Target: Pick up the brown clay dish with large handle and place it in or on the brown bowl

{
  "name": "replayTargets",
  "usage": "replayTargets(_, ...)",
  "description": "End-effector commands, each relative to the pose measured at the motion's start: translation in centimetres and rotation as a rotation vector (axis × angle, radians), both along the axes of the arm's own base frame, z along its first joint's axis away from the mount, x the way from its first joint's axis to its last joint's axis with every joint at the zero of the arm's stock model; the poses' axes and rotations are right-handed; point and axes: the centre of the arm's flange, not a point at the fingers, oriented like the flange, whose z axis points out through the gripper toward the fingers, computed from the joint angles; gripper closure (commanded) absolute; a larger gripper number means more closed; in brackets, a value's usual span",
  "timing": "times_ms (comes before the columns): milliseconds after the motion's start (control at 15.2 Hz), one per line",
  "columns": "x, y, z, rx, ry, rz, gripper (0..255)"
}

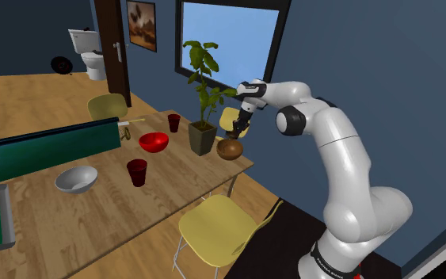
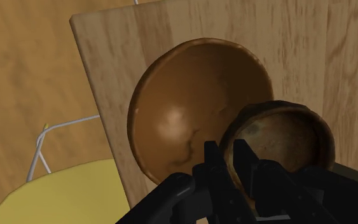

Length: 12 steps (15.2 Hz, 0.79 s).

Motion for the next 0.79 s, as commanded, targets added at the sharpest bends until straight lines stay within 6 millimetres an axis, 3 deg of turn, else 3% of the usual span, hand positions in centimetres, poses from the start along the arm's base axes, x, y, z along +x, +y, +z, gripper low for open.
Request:
replayTargets(0,0.0,-0.1,-1.2,0.000,-0.001,0.000,255)
replayTargets(462,0.0,-0.1,-4.9,0.000,-0.001,0.000,255)
replayTargets(726,0.0,-0.1,-5.1,0.000,-0.001,0.000,255)
